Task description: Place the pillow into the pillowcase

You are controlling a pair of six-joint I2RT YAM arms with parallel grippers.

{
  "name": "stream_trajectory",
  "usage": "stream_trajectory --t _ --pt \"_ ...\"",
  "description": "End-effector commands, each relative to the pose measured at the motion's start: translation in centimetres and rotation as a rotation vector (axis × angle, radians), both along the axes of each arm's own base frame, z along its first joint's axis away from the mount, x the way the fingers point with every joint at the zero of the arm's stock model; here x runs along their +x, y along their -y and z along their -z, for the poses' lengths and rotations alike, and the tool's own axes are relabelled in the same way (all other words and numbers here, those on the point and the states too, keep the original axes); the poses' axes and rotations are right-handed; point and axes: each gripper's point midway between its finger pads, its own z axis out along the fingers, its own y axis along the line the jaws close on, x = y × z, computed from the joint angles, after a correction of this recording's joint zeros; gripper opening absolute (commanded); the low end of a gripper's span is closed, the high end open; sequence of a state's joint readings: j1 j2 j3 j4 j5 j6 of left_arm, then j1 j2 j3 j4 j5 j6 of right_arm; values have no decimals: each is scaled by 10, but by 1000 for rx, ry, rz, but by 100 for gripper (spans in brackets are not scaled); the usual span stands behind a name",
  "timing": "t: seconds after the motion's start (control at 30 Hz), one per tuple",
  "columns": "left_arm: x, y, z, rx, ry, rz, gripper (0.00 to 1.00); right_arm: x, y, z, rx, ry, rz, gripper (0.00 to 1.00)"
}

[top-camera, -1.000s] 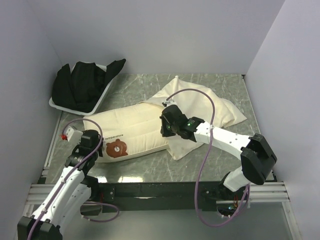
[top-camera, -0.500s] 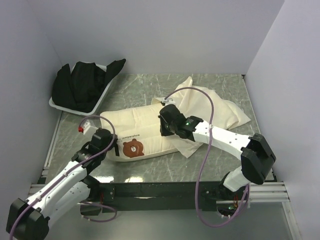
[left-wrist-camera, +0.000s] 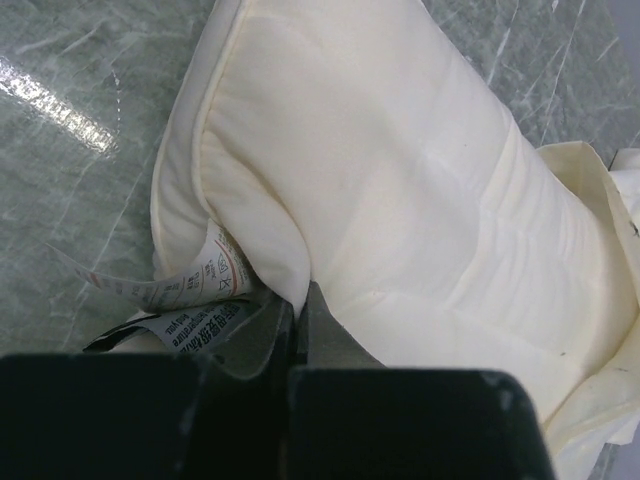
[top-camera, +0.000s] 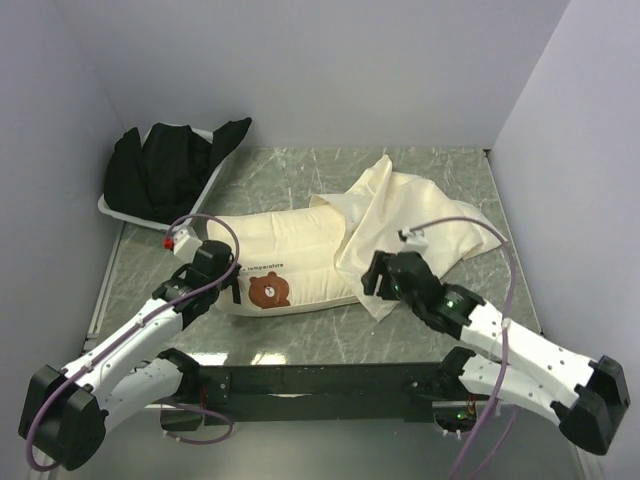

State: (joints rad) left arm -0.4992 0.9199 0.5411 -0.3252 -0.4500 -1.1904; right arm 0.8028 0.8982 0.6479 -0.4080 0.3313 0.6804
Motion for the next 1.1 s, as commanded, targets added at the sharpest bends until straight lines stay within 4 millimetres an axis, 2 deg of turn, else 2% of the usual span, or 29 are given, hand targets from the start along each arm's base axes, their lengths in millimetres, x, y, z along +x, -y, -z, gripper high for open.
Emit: stream_trajectory --t 0.0,0.03,0.13,0.27,0.4,0.43,0.5,0.53,0.57,0.6,0.63,0.67,0.73,0.77,0.83,0.9,0.93,0.97,1.07 --pt "18 13 -44 -68 108 11 1 -27 7 47 108 -96 56 72" --pt "19 13 -44 -67 105 11 1 -35 13 64 111 -119 62 72" --pt "20 12 -45 -60 105 8 1 -45 14 83 151 -158 78 72" --pt "21 13 -45 -64 104 12 1 -45 15 93 157 -164 101 73" --pt "20 14 -49 -72 112 16 1 -34 9 95 160 -146 120 74" --pt "20 14 -51 -71 117 17 1 -32 7 98 143 -155 123 68" --pt "18 12 -57 -70 128 19 1 -24 1 94 129 -137 105 44" --pt "17 13 -61 -78 135 22 1 -19 -7 88 125 -135 88 25" --pt "15 13 -65 -93 149 27 1 -22 -21 83 151 -154 29 11" --pt "15 16 -67 -113 156 34 1 -20 -35 74 187 -146 -14 1" --pt "12 22 -68 -136 161 55 1 -20 -50 67 205 -150 -50 0" --pt "10 24 -67 -149 168 66 1 -34 -71 59 220 -152 -123 0" --pt "5 35 -68 -175 175 87 1 -49 -102 45 231 -143 -199 0" --pt "3 36 -62 -162 167 80 1 -69 -118 43 220 -146 -265 0" --pt "-3 53 -54 -177 150 109 1 -77 -127 51 194 -171 -277 0" --pt "-6 63 -36 -164 109 110 1 -81 -128 60 202 -192 -285 0" --pt "-10 73 -32 -164 102 133 1 -81 -121 71 175 -203 -272 0" --pt "-11 75 -18 -144 72 125 1 -82 -118 74 161 -207 -268 0" --pt "-15 74 2 -110 25 113 1 -83 -108 80 102 -217 -266 17"
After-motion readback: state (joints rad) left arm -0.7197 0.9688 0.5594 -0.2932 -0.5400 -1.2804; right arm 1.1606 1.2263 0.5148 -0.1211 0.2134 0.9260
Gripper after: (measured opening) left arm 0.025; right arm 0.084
